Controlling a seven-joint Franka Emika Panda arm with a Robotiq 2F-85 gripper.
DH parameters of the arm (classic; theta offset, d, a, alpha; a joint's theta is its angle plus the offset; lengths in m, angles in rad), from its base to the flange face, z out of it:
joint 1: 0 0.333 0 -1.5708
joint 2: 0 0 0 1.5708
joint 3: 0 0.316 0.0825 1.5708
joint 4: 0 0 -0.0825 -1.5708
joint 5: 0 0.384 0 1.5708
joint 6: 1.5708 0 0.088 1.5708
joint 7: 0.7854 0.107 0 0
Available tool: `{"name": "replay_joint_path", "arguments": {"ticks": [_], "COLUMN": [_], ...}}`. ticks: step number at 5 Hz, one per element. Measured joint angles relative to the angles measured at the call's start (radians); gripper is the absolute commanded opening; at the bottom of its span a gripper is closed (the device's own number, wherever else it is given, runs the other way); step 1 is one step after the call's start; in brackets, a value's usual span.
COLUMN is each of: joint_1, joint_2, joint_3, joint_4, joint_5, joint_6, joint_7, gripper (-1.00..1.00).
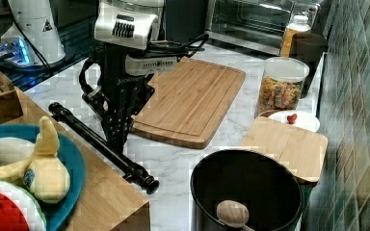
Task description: Close the drawer.
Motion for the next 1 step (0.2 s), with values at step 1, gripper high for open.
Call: {"name": "replay_joint_path", "arguments": {"ticks": [1], "joint_1": [0.002], "joint_2": [0.0], "joint_3": [-0.003], "joint_4": [0.0], "joint_5": [0.0], "joint_6": [0.0], "joint_7": [0.0], "gripper": [-1.0]}}
